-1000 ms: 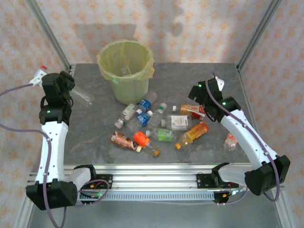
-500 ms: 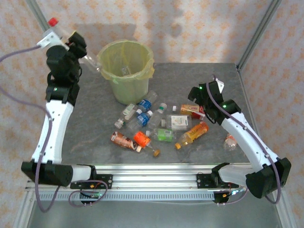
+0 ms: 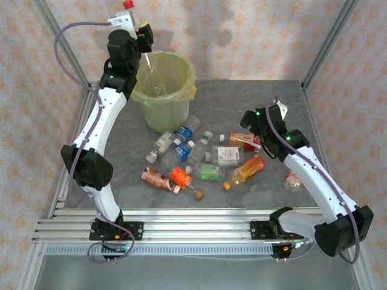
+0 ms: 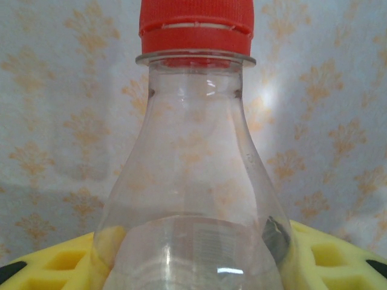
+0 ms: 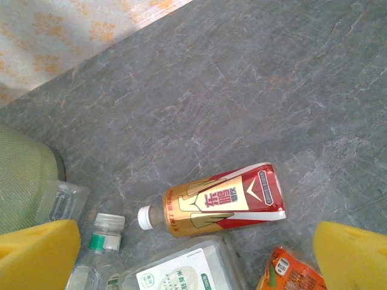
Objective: Put the plastic bottles in the bin
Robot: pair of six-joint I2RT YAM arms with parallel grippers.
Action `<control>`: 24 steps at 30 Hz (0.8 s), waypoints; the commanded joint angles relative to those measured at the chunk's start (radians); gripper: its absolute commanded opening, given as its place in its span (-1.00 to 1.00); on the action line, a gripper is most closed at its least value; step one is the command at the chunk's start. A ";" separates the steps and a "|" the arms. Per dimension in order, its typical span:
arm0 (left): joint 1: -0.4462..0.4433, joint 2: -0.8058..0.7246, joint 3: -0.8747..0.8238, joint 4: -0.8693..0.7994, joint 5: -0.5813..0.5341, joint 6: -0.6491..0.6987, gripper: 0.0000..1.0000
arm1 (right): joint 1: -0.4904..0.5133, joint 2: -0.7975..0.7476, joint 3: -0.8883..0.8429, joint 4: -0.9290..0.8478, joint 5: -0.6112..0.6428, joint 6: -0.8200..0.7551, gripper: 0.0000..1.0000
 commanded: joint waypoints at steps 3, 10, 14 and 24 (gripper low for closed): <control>-0.001 0.040 -0.005 0.130 0.020 0.083 -0.01 | -0.006 -0.025 -0.016 -0.001 0.023 0.019 0.98; -0.006 0.101 -0.066 0.196 0.014 0.075 0.00 | -0.007 -0.026 -0.020 -0.022 0.036 0.040 0.98; -0.007 0.139 -0.080 0.172 0.016 0.075 0.00 | -0.006 -0.022 -0.015 -0.068 0.068 0.064 0.98; -0.009 0.193 -0.130 0.177 0.017 0.075 0.02 | -0.007 -0.082 -0.078 -0.138 0.220 0.143 0.98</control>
